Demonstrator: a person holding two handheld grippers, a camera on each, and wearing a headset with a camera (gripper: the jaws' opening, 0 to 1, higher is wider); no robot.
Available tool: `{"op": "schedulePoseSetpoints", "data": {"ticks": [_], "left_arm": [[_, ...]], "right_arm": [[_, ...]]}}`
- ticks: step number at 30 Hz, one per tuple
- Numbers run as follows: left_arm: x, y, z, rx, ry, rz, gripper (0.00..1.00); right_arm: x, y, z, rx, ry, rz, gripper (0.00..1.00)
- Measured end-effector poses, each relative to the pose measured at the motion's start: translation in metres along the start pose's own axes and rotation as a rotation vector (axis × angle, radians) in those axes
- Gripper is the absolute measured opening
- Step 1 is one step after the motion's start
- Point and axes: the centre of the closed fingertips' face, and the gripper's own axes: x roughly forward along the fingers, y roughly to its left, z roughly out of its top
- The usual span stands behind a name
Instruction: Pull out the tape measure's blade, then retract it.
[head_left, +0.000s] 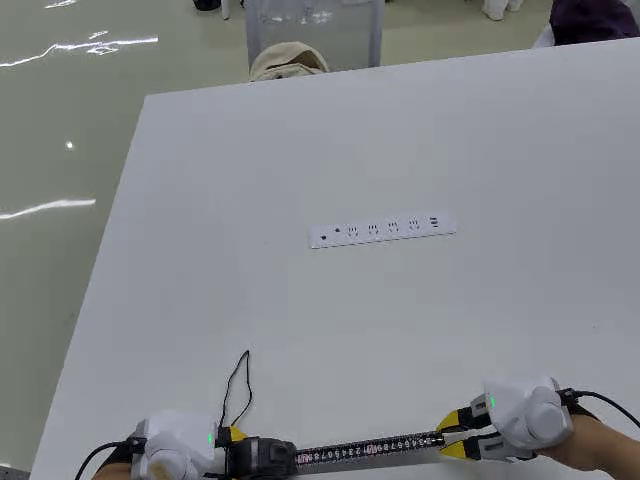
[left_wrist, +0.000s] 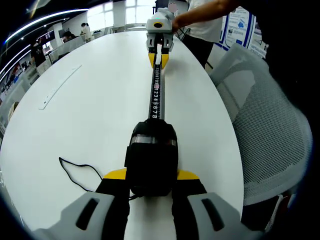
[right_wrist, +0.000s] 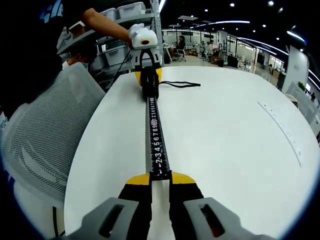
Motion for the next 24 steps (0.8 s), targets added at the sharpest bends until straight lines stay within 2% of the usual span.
{"op": "schedulePoseSetpoints", "data": {"ticks": [24], "left_arm": [[0.002, 0.0, -0.001, 0.002, 0.004, -0.003, 0.28]], "right_arm": [[-0.008, 0.0, -0.014, 0.009, 0.024, -0.007, 0.09]]}}
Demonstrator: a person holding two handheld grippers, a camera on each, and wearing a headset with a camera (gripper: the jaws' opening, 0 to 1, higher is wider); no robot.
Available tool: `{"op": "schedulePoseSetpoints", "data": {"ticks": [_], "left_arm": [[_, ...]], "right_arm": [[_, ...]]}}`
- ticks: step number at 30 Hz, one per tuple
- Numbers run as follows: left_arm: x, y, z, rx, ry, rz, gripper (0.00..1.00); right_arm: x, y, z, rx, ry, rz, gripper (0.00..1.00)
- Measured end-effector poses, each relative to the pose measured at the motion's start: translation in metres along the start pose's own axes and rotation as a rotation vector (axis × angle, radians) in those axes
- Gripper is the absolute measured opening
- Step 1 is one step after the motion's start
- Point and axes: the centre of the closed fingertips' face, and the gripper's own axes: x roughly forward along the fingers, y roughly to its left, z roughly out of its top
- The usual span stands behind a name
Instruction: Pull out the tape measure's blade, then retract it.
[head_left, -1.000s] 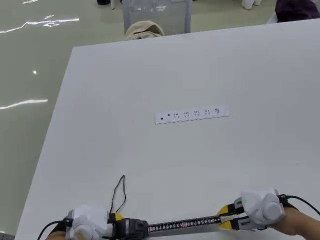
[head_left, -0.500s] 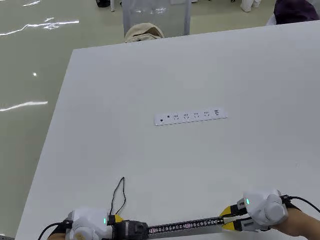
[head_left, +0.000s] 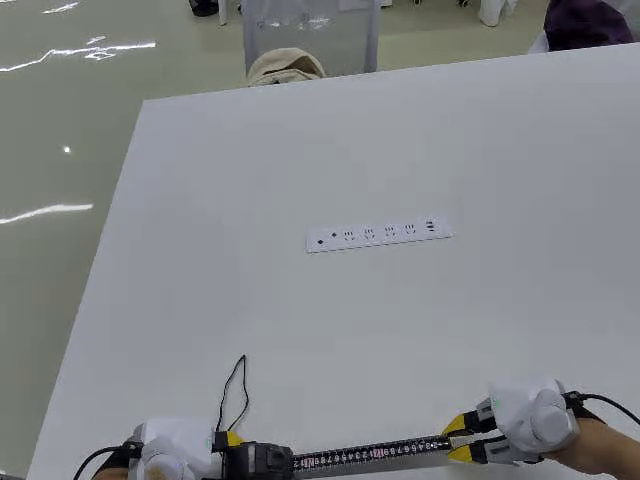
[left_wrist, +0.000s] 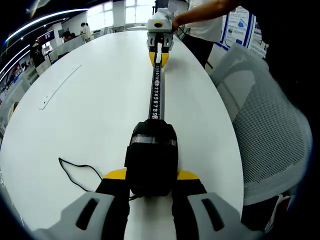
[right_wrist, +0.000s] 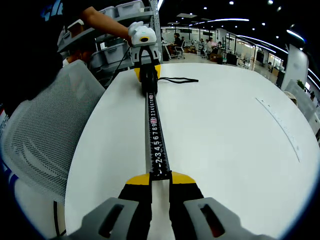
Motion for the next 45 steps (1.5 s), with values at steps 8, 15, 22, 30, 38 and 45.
{"op": "schedulePoseSetpoints", "data": {"ticks": [8, 15, 22, 30, 38, 45], "left_arm": [[0.0, 0.001, 0.0, 0.001, 0.001, 0.001, 0.28], [0.0, 0.001, 0.001, 0.001, 0.003, 0.0, 0.28], [0.001, 0.001, 0.001, -0.001, 0.008, -0.006, 0.28], [0.002, 0.001, 0.002, 0.011, 0.02, -0.016, 0.28], [0.005, 0.0, 0.006, 0.007, 0.023, -0.018, 0.29], [0.004, 0.0, 0.006, 0.003, 0.023, -0.011, 0.29]], "right_arm": [[-0.002, -0.002, -0.005, 0.005, 0.011, -0.011, 0.1], [-0.001, -0.002, -0.005, -0.005, 0.023, -0.018, 0.1], [-0.001, -0.001, -0.006, -0.023, 0.041, -0.024, 0.11], [0.002, 0.001, -0.008, -0.047, 0.069, -0.031, 0.12], [0.004, 0.001, -0.012, -0.062, 0.103, -0.05, 0.13], [0.008, 0.002, -0.017, -0.091, 0.137, -0.059, 0.14]]}}
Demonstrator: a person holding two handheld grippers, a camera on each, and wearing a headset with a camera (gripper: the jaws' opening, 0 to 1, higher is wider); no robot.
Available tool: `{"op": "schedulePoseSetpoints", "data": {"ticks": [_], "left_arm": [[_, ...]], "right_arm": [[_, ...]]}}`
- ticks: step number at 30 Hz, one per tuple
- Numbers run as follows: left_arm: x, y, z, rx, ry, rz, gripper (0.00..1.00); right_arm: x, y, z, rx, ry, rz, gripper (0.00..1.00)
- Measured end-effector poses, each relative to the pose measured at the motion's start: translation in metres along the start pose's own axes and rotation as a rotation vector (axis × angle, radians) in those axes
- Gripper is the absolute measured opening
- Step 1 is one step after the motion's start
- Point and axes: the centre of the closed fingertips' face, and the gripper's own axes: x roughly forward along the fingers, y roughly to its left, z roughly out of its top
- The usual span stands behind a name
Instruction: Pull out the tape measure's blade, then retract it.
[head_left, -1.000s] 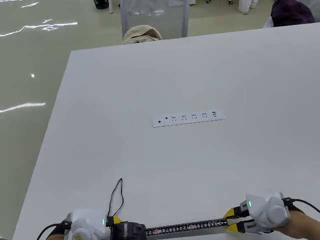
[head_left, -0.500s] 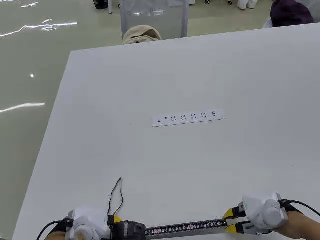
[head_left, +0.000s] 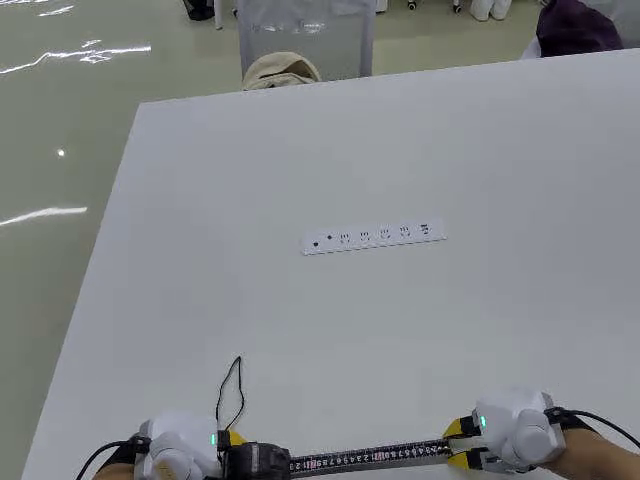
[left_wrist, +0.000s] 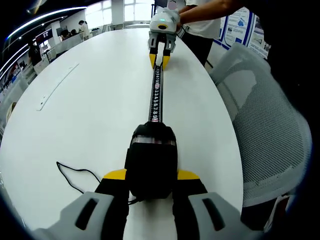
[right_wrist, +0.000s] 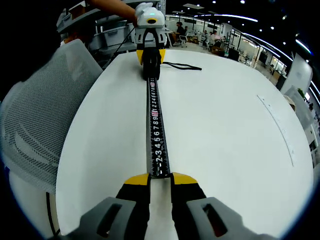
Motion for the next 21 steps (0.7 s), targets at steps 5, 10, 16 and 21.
{"op": "schedulePoseSetpoints", "data": {"ticks": [5, 10, 16, 21], "left_arm": [[-0.001, -0.001, 0.0, 0.008, 0.003, 0.007, 0.3], [0.0, 0.0, 0.0, 0.005, 0.004, 0.012, 0.3], [-0.004, 0.001, 0.0, -0.045, -0.024, 0.029, 0.3], [-0.01, 0.002, -0.006, -0.068, -0.026, 0.042, 0.32]], "right_arm": [[-0.003, -0.002, 0.004, 0.011, -0.014, -0.015, 0.16], [-0.004, -0.003, 0.006, 0.018, -0.017, -0.026, 0.17], [-0.007, -0.002, 0.007, 0.04, -0.026, -0.038, 0.21], [-0.011, -0.001, 0.007, 0.064, -0.035, -0.056, 0.23]]}}
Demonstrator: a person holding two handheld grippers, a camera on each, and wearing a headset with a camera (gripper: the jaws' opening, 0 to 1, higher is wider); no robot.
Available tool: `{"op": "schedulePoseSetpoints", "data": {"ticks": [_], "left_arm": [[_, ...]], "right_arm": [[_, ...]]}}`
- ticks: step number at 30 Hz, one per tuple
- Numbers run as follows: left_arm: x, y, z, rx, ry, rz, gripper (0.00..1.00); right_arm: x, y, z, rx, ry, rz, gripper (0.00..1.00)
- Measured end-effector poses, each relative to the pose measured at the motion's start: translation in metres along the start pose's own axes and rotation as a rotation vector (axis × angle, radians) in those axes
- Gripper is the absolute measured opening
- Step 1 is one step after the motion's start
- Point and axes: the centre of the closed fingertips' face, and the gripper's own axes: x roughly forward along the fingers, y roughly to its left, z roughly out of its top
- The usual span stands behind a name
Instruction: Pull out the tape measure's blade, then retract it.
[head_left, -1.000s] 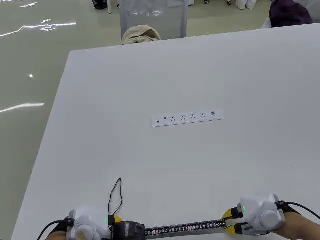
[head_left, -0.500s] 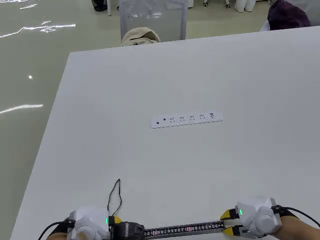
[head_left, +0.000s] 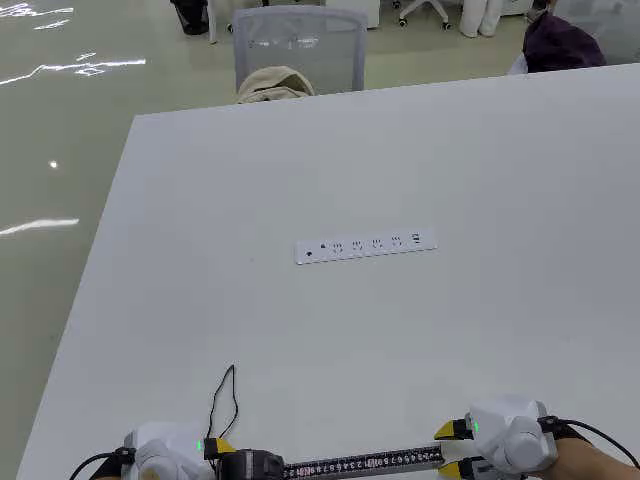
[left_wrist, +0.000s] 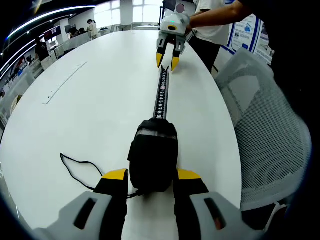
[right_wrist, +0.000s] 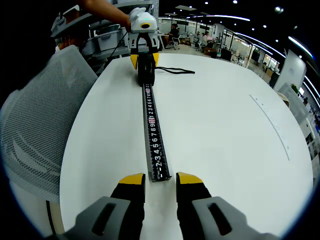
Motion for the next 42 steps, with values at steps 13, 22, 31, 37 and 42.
{"op": "schedulePoseSetpoints", "data": {"ticks": [13, 22, 31, 37, 42], "left_arm": [[-0.019, -0.007, -0.004, -0.102, -0.04, 0.051, 0.43], [-0.031, -0.017, -0.008, -0.224, -0.061, 0.126, 0.53], [-0.041, -0.034, -0.007, -0.299, -0.095, 0.216, 0.64], [-0.047, -0.046, -0.002, -0.352, -0.131, 0.265, 0.69], [-0.052, -0.056, 0.002, -0.38, -0.152, 0.301, 0.73]], "right_arm": [[-0.018, 0.003, 0.001, 0.094, -0.017, -0.07, 0.34], [-0.029, 0.012, 0.005, 0.162, -0.014, -0.117, 0.47], [-0.041, 0.022, 0.008, 0.236, -0.026, -0.185, 0.6], [-0.051, 0.031, 0.014, 0.287, -0.045, -0.236, 0.66], [-0.057, 0.037, 0.019, 0.327, -0.062, -0.288, 0.73]]}}
